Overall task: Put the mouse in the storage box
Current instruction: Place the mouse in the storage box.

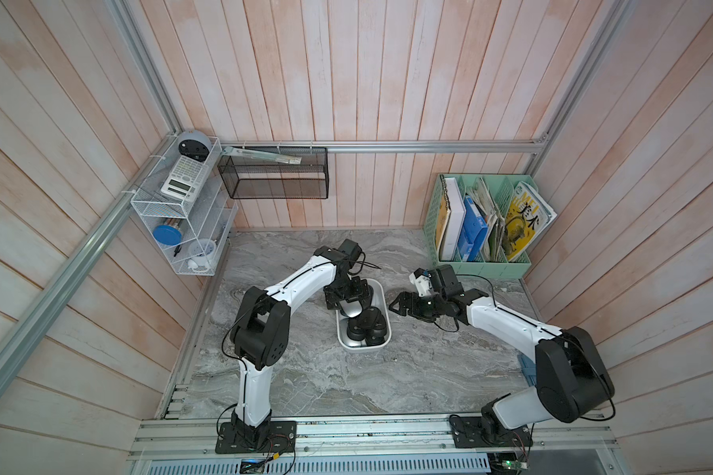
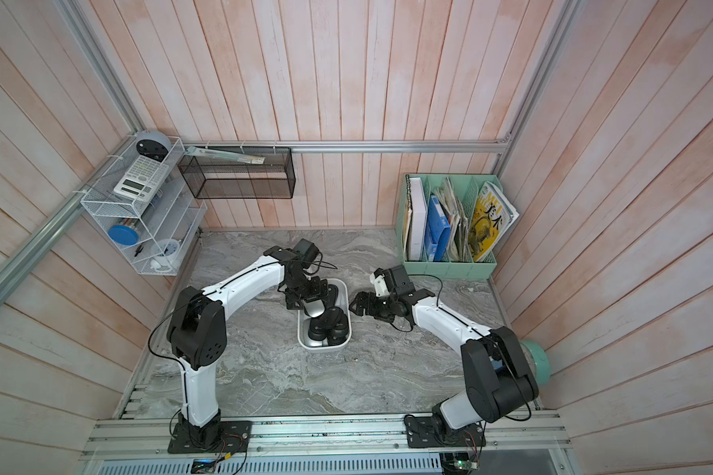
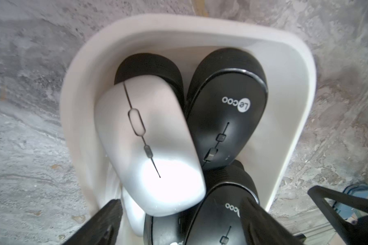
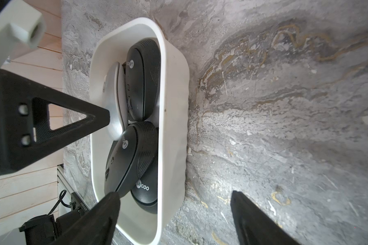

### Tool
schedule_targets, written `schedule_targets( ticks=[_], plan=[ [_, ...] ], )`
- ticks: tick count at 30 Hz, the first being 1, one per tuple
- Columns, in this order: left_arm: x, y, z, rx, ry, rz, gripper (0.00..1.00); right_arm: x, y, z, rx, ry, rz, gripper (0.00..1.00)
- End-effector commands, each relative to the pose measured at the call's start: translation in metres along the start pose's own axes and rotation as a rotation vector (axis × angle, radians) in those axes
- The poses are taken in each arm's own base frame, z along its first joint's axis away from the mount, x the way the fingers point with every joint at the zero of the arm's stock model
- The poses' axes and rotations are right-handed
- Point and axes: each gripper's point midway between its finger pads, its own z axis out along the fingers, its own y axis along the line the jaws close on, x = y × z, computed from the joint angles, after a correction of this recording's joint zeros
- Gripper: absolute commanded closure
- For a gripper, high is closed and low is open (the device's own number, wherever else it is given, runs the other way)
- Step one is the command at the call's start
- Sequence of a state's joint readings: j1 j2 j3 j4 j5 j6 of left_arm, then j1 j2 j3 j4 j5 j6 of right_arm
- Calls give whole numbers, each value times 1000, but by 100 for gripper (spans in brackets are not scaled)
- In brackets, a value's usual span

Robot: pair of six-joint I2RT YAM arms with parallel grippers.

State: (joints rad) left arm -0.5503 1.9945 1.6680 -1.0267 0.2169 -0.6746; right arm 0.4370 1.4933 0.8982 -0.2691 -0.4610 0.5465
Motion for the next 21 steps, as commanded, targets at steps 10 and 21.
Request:
schedule_targets(
  ticks=[10,21],
  plan=[
    [-21,10,-94,-162,-288,124,5,-14,1,-30,88,-82,-47,12],
    [-8,29,-267,-233,-980,202,0,-89,19,-176,330,-656,-239,6]
  ],
)
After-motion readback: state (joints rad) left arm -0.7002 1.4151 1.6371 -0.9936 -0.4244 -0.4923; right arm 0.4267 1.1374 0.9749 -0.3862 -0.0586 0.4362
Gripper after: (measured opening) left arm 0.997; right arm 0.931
